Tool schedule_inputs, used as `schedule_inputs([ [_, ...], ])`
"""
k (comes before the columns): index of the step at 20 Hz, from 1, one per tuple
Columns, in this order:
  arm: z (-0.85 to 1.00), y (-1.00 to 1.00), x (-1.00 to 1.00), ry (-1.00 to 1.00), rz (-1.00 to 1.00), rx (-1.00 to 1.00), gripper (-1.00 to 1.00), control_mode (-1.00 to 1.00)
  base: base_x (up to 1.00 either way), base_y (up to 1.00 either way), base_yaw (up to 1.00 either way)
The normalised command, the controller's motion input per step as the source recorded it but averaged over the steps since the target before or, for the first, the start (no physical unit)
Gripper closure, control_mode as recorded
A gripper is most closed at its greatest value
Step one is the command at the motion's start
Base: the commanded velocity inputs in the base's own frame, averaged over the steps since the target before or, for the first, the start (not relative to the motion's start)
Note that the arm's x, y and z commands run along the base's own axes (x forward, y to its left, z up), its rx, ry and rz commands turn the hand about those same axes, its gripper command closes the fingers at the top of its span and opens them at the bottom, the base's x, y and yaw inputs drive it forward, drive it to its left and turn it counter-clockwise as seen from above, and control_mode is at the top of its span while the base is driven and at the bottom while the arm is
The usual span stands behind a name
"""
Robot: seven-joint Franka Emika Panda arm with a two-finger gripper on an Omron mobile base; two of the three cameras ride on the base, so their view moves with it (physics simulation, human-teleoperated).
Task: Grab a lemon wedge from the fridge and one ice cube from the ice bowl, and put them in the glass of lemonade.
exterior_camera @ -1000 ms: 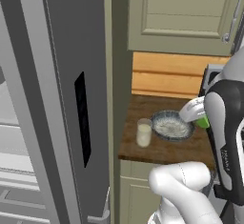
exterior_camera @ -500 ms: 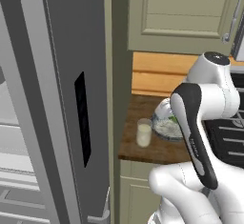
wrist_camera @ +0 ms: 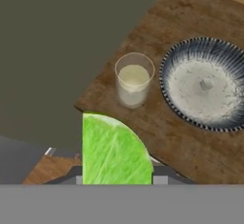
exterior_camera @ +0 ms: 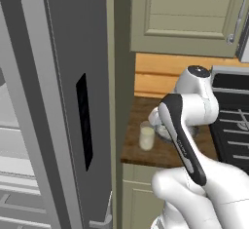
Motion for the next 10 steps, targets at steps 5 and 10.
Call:
schedule_inputs([
  [5, -0.16, 0.0, 0.35, 0.06, 0.0, -0.03, 1.0, -1.0, 0.0, 0.0, 0.0],
  [10, -0.03, 0.0, 0.26, 0.0, 0.0, -0.01, 1.0, -1.0, 0.0, 0.0, 0.0],
])
